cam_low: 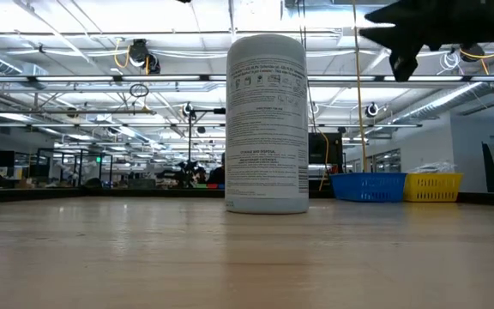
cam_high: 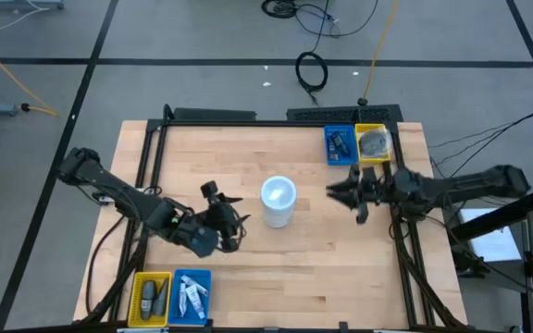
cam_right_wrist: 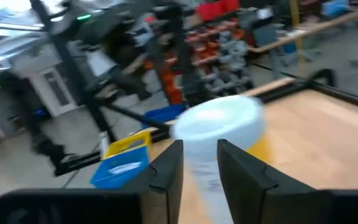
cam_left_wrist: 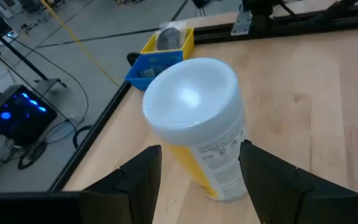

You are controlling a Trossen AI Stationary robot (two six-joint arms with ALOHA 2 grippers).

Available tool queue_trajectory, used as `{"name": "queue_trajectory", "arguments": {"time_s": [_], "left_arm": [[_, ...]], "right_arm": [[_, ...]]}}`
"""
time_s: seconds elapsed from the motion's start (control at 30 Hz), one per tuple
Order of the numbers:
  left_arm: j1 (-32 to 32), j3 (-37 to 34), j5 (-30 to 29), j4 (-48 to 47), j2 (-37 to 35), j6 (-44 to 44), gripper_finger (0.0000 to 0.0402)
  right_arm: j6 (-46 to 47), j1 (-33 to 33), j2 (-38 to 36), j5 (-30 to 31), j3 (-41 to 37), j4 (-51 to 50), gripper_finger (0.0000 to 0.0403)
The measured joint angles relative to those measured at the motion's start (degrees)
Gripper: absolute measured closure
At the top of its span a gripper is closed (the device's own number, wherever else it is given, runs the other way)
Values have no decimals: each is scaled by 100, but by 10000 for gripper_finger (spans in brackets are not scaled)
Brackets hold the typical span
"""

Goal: Pick & Place Travel size toiletries
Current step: Return to Home Position

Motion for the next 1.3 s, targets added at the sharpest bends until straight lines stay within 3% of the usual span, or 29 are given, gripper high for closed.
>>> {"name": "queue_trajectory", "arguments": {"time_s": [0.2,0.4,0.63,0.83,0.93,1.03,1.3], "left_arm": [[56,-980,24,846,-701,52,188],[96,-2316,116,2059,-1523,9,188],[232,-3357,329,2937,-2204,43,188],[440,-3780,457,2980,-2577,31,188],[569,-3981,586,2998,-2682,-31,188],[660,-4220,600,3011,-2740,-157,188],[774,-5076,760,4119,-2999,171,188]], "right_arm": [[-443,1227,765,486,-360,1342,333],[-1015,1719,1437,1043,-362,1702,350],[-1194,1638,1877,1078,-362,1742,355],[-1219,1418,2003,1099,-362,1738,356],[-1366,1359,2098,1412,-376,1698,356],[-1476,1287,2205,1791,-508,1718,356],[-1521,1009,2228,1812,-1250,2592,355]]}}
